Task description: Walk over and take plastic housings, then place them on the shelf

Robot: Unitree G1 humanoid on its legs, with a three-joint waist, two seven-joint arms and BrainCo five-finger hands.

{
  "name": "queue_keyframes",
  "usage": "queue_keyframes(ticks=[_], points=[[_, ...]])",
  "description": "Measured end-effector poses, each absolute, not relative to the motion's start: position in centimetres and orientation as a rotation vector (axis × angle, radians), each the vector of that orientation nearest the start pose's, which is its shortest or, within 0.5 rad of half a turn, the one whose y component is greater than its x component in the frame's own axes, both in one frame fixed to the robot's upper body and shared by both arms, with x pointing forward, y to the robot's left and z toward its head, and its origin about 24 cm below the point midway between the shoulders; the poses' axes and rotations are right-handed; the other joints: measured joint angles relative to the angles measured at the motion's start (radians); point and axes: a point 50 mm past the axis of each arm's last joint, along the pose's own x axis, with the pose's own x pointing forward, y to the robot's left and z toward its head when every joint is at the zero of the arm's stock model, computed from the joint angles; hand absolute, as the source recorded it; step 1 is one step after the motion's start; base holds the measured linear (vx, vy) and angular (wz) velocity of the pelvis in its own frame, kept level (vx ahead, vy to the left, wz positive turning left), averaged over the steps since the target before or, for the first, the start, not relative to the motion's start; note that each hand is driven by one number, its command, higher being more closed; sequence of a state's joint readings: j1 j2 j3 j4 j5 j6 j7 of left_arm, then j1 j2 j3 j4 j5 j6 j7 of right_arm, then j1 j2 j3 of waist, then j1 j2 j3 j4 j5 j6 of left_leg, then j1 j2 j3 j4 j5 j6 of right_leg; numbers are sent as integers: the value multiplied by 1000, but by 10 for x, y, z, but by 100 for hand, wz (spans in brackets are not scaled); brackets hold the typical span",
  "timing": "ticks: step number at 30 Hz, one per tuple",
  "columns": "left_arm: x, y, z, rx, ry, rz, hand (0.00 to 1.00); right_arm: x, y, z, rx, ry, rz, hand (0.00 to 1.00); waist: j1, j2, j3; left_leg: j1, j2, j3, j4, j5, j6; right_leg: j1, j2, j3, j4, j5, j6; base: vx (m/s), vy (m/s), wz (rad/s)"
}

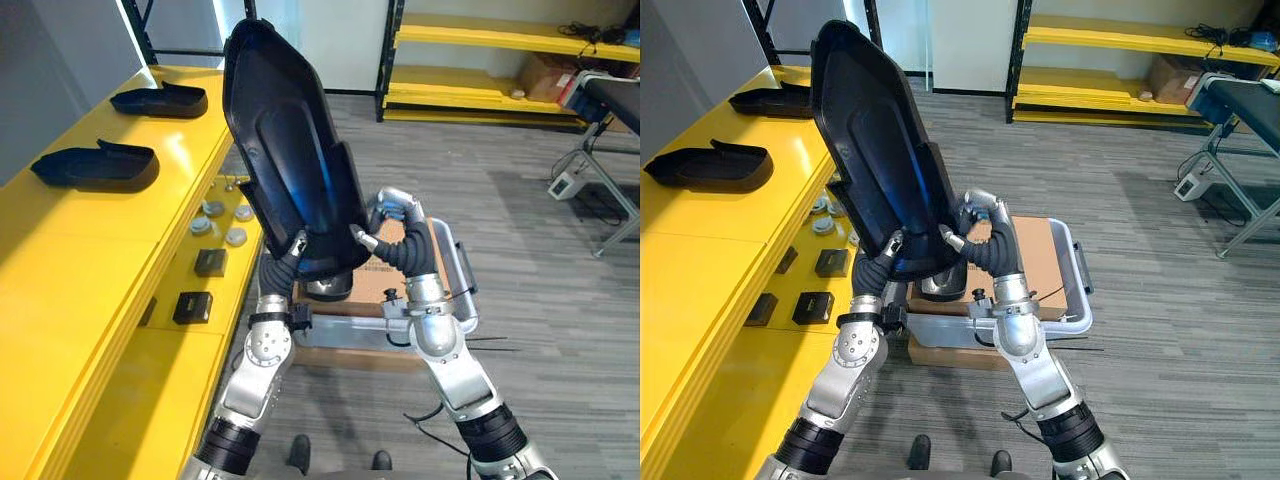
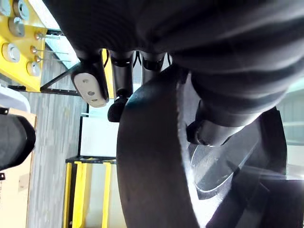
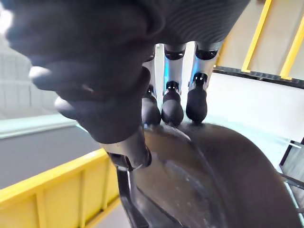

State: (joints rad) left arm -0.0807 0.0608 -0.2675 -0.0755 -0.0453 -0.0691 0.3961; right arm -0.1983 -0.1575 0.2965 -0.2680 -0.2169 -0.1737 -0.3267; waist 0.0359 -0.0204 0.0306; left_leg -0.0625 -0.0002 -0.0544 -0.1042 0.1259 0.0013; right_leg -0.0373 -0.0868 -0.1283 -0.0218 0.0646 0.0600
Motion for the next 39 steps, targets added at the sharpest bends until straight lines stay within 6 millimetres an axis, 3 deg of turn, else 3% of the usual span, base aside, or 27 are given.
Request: queue_keyframes(ticks=[4,8,11,12,13,15,18,19,21,23,25,30,35,37,38,39], points=[[246,122,64,-3,-138,174,100,244,-138,194,-120,-836,-139,0,1,-7,-5,2,0,8,0,0,0,0,0,7,0,0,0,2,1,-2],[238,140,52,19,-92,253,100,241,-184,200,-62,-858,-354,0,0,-8,-9,4,0,18,0,-4,-4,0,0,14,0,0,0,3,6,-5],[229,154,52,20,-90,311,100,232,-225,188,-24,-814,-532,0,-8,-8,-10,5,0,21,0,-5,-4,0,0,16,0,0,0,0,0,0],[225,158,53,17,-94,331,100,230,-236,178,-22,-774,-577,0,-16,-8,-10,5,0,21,0,-5,-3,0,-1,16,0,0,0,0,0,0],[221,166,55,23,-100,370,100,226,-254,155,-38,-670,-657,0,-22,-7,-12,5,0,22,0,-5,-3,-1,0,17,-1,0,0,0,0,0],[216,175,56,34,-108,419,100,216,-284,96,-57,-386,-771,0,-23,1,-17,5,0,22,0,-9,-6,-1,0,18,-3,-1,1,26,1,-4],[206,184,52,48,-90,465,100,186,-304,23,-66,-41,-838,0,-26,23,-32,3,0,18,0,-14,-6,1,0,17,-15,-3,5,18,-2,-2],[203,186,52,45,-90,474,100,178,-306,7,-57,42,-846,0,-25,26,-33,2,0,15,0,-14,-7,3,0,16,-15,-4,5,40,-7,8],[193,189,53,36,-92,503,100,139,-302,-51,-10,341,-876,0,-27,33,-37,1,0,-2,0,-14,-7,10,0,-1,-17,-8,9,41,-18,20],[188,189,52,32,-88,503,100,113,-291,-81,22,511,-863,0,-26,36,-38,7,1,-14,0,-14,-7,22,0,-10,-16,-13,10,38,-22,21],[180,190,49,35,-74,497,100,87,-266,-114,88,706,-813,0,-25,38,-37,22,0,-27,0,-18,-12,43,-2,-33,-12,-22,10,35,-24,23],[170,189,51,38,-76,471,100,65,-215,-145,177,917,-652,0,-16,23,-24,40,-3,-81,1,-26,-7,80,-17,-115,55,-80,18,-14,-26,49],[175,181,68,-15,-158,447,100,71,-205,-148,166,942,-577,0,8,21,24,-58,-35,-136,124,-48,2,88,-61,-310,172,-152,31,-36,4,122],[179,178,75,-39,-194,439,100,81,-203,-147,171,923,-567,0,8,18,37,-106,-34,-83,168,-93,14,87,-96,-402,188,-169,34,-43,63,150],[182,178,79,-38,-217,430,100,90,-204,-146,169,907,-558,0,14,11,52,-151,-5,37,232,-114,48,92,-118,-458,206,-178,32,3,97,135],[184,177,82,-54,-236,427,100,96,-207,-144,161,894,-555,0,12,28,63,-181,44,188,299,-143,86,104,-135,-505,236,-193,45,25,99,128]])
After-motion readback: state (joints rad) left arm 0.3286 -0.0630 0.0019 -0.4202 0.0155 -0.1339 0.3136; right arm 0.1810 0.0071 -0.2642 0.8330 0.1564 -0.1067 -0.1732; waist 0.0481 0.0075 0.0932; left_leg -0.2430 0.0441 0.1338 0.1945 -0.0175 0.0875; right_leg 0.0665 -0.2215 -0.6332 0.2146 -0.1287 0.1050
